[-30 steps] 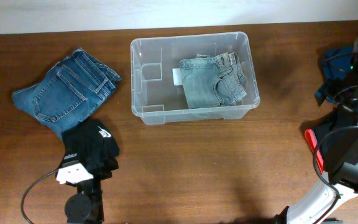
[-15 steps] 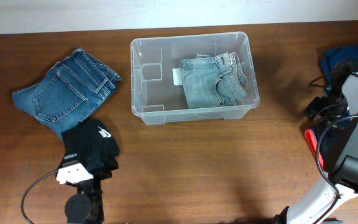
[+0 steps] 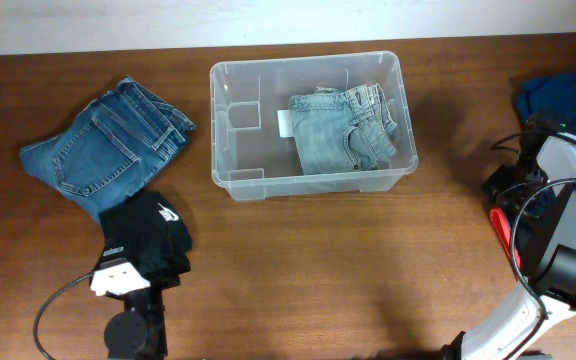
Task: Pack container
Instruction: 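Lower the right gripper onto the black clothing and grasp it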
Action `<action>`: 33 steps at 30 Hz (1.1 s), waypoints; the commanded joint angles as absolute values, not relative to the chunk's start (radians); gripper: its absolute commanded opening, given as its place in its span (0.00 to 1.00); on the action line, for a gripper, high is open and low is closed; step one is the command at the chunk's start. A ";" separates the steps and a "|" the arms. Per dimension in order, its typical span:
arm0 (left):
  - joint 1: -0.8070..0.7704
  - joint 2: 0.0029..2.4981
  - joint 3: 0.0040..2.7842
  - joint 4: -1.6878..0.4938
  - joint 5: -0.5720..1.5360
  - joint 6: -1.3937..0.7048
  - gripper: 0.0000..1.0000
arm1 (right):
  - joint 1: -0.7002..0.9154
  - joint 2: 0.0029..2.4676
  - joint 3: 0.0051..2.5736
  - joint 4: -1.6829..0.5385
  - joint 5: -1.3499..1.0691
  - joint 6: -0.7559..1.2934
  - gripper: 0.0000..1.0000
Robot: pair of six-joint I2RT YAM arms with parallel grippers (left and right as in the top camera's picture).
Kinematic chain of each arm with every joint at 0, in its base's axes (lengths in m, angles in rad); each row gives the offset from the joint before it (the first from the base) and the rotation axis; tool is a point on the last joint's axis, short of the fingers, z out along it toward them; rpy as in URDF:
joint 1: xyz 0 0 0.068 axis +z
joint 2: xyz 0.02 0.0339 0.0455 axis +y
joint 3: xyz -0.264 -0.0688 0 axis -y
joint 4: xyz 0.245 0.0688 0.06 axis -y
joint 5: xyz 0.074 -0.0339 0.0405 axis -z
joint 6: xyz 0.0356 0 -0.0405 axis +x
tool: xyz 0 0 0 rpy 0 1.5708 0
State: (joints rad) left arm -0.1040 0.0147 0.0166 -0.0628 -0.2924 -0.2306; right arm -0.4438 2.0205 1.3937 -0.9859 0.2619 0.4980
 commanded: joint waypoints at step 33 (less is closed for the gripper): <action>-0.099 0.006 0.010 -0.060 -0.292 -0.218 0.99 | -0.445 2.004 1.292 -0.999 0.281 0.514 0.36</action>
State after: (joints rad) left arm -0.1040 0.0147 0.0166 -0.0628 -0.2924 -0.2302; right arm -0.4438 1.9980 1.3106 -0.9943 0.2802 0.5014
